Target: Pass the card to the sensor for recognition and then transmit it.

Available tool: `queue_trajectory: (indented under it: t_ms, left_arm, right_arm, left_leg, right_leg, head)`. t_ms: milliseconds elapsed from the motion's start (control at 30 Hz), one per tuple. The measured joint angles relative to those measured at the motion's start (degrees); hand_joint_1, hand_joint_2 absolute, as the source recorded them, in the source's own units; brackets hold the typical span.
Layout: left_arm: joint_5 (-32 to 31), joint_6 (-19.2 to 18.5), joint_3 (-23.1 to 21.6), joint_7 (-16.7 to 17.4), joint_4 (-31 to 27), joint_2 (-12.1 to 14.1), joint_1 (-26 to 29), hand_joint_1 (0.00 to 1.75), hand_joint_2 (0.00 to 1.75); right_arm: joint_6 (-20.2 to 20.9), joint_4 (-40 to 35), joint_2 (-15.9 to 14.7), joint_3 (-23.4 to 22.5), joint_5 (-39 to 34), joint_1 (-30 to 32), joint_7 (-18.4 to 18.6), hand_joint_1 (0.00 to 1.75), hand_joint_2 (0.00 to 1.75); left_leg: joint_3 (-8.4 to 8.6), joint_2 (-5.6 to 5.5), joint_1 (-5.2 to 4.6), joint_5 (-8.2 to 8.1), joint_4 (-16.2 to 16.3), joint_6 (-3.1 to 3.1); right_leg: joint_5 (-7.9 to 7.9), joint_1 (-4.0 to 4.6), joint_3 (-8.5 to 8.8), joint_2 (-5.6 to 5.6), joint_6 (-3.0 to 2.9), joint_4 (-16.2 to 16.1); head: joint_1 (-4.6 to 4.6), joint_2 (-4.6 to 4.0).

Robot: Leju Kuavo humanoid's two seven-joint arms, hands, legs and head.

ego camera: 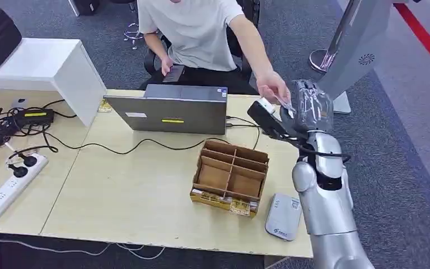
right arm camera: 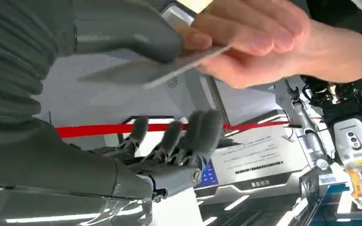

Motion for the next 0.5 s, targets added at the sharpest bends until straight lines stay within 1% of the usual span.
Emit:
queue_trajectory:
  t_ms: [433, 500]
  left_arm:
    - [-0.2, -0.2, 0.3, -0.2, 0.0, 0.0, 0.0, 0.00, 1.75]
    - [-0.3, -0.6, 0.3, -0.4, 0.0, 0.0, 0.0, 0.00, 1.75]
  right_arm:
    - [-0.3, 0.5, 0.1, 0.1, -0.8, -0.4, -0.2, 1.75, 1.75]
    - [-0.3, 0.5, 0.1, 0.1, -1.2, -0.4, -0.4, 1.75, 1.75]
  left_leg:
    - [0.00, 0.00, 0.00, 0.00, 0.0, 0.00]
    - [0.00, 0.00, 0.00, 0.00, 0.0, 0.00]
  right_leg:
    - [0.00, 0.00, -0.01, 0.00, 0.00, 0.0]
    - [0.00, 0.01, -0.01, 0.00, 0.00, 0.0]
  head:
    - [0.00, 0.00]
    - [0.00, 0.00]
